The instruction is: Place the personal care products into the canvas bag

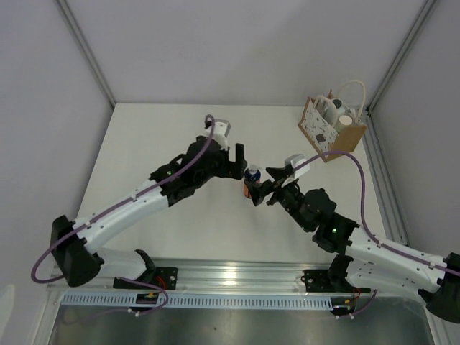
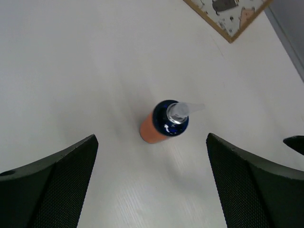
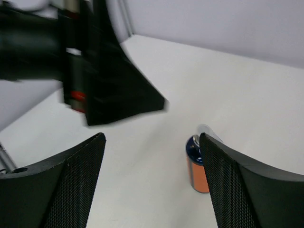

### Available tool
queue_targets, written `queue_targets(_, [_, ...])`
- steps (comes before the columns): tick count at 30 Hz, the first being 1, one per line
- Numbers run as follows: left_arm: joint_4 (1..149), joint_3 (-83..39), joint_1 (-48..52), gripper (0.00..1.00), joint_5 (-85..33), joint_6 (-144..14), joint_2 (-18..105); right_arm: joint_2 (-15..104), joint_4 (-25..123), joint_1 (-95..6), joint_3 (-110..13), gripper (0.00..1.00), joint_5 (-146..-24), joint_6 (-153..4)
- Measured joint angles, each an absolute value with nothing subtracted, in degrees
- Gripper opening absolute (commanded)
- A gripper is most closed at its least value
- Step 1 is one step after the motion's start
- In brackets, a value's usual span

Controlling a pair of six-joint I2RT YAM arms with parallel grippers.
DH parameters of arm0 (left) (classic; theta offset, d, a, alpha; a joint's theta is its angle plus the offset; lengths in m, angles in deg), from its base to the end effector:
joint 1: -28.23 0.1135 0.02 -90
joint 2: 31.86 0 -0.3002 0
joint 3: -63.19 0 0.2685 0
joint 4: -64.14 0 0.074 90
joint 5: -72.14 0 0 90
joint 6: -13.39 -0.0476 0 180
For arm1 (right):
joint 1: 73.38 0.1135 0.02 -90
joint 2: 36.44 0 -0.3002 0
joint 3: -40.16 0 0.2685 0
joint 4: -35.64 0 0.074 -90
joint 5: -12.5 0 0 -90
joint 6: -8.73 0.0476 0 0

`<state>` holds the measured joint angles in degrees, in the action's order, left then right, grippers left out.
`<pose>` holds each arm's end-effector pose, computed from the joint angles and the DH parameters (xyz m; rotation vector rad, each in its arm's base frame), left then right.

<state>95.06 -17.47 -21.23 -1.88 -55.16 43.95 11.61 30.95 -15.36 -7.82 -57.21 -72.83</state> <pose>0.2189 -0.2358 0.3746 0.3197 2.0185 -0.5041 0.1231 0.1661 0.3460 -0.3657 1.4876 0.6683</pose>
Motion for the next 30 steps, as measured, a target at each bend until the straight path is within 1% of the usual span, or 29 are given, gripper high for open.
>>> queue_targets(2, [96.94, -15.02, -18.3, 0.99, -1.66, -53.21, 39.47, 14.5, 31.3, -15.93, -8.46, 0.86, -56.53, -73.52])
queue_targets(5, [98.67, -10.08, -14.91, 0.99, 0.7, -50.98, 29.16, 18.69, 34.08, -18.35, -8.44, 0.89, -55.46, -73.81])
queue_targets(9, [97.59, -2.08, -14.73, 0.99, 2.54, -48.3, 16.68, 23.48, 35.98, -20.47, -8.44, 0.9, -55.26, -73.85])
queue_targets(13, [94.4, 9.07, -14.78, 0.99, 1.84, -45.96, 8.31, 28.42, 35.98, -22.2, -8.48, 0.91, -57.19, -76.98])
queue_targets(14, [93.62, 12.02, -14.78, 0.99, 1.32, -45.52, 6.86, 29.8, 36.13, -23.03, -8.7, 0.93, -59.02, -77.92])
queue_targets(17, [89.27, 20.37, -14.78, 0.99, 0.97, -45.17, 4.13, 33.34, 37.0, -26.62, -10.32, 0.95, -64.94, -80.91])
queue_targets(19, [88.7, 23.34, -14.76, 0.99, 0.97, -45.19, 3.78, 34.04, 37.33, -28.74, -11.06, 0.95, -68.84, -82.49])
queue_targets(25, [86.16, 23.93, -14.78, 0.99, 0.94, -45.65, 3.67, 36.66, 37.0, -35.51, -14.42, 0.95, -81.49, -86.73])
queue_targets(30, [84.74, 23.93, -14.78, 0.99, 0.86, -45.67, 3.04, 42.28, 36.83, -37.55, -16.02, 0.93, -90.43, -90.7])
